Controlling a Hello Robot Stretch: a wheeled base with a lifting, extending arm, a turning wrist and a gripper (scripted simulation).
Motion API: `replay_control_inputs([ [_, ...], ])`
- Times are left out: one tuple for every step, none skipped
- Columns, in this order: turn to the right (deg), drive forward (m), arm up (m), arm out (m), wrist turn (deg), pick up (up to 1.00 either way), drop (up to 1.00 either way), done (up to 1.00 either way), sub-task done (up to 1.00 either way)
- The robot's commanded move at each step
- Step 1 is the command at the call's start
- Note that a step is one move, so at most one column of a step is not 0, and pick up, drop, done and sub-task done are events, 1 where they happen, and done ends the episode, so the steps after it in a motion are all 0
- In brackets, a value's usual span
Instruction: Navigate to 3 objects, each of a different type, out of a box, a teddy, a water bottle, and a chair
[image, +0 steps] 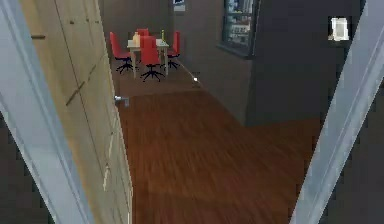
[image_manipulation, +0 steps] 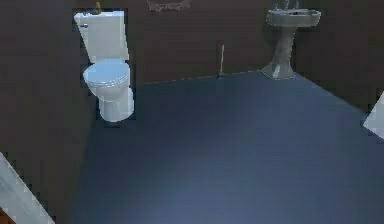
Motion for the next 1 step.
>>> replay_control_inputs([
  [0.0,1.0,0.0,0.0,0.0,0.0,0.0,0.0,0.0],
])
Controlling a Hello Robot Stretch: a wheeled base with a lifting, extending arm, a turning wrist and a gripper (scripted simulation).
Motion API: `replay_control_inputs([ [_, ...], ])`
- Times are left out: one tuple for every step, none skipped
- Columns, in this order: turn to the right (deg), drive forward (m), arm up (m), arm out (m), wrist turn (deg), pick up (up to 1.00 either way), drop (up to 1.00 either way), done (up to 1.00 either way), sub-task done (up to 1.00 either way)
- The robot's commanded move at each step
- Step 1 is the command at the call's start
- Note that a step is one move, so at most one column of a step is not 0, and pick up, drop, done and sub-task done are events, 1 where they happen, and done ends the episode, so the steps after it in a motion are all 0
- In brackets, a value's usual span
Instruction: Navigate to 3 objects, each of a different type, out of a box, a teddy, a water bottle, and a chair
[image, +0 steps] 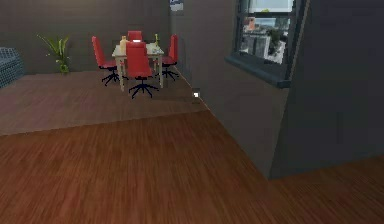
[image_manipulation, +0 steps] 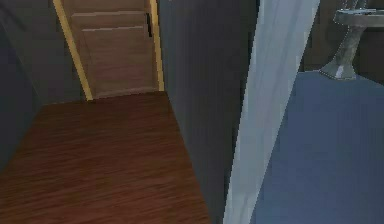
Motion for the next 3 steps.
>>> replay_control_inputs([
  [-6.0,0.0,0.0,0.0,0.0,0.0,0.0,0.0,0.0],
  [0.0,0.1,0.0,0.0,0.0,0.0,0.0,0.0,0.0],
  [-6.0,0.0,0.0,0.0,0.0,0.0,0.0,0.0,0.0],
])
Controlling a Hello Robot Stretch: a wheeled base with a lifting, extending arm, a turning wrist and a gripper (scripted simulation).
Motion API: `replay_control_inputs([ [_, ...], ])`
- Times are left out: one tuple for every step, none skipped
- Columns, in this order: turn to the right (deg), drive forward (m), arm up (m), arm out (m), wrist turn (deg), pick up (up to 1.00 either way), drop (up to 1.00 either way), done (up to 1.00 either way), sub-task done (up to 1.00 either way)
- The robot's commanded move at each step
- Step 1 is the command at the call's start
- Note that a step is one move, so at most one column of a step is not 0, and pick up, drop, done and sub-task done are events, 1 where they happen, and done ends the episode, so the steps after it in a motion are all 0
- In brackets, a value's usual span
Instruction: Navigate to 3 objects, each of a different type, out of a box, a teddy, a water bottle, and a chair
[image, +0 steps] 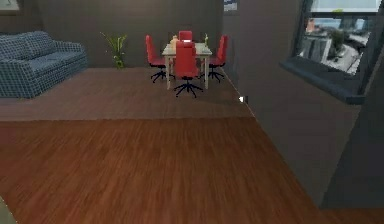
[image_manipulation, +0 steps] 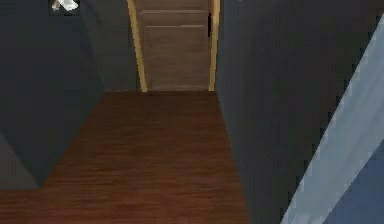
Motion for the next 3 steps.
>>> replay_control_inputs([
  [0.0,0.5,0.0,0.0,0.0,0.0,0.0,0.0,0.0],
  [-18.0,0.0,0.0,0.0,0.0,0.0,0.0,0.0,0.0],
  [0.0,0.45,0.0,0.0,0.0,0.0,0.0,0.0,0.0],
])
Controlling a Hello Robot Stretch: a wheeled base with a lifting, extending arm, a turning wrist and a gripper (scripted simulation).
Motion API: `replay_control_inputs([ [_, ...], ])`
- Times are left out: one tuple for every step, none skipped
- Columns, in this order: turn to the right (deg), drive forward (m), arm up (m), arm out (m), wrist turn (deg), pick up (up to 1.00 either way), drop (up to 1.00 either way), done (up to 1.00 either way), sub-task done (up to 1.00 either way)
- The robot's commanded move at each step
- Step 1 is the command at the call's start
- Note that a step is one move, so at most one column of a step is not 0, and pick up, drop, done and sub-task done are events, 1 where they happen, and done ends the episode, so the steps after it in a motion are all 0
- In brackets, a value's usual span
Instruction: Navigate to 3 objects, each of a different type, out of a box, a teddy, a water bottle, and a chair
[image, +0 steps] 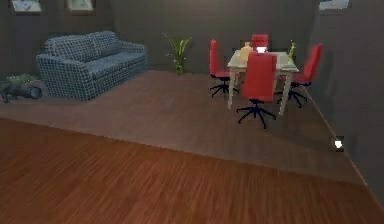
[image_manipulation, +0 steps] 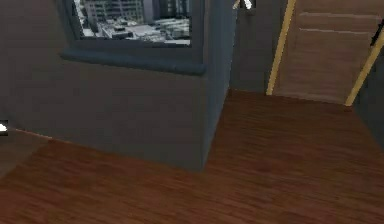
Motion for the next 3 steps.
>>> replay_control_inputs([
  [-45.0,0.0,0.0,0.0,0.0,0.0,0.0,0.0,0.0],
  [-24.0,0.0,0.0,0.0,0.0,0.0,0.0,0.0,0.0],
  [0.0,0.65,0.0,0.0,0.0,0.0,0.0,0.0,0.0],
])
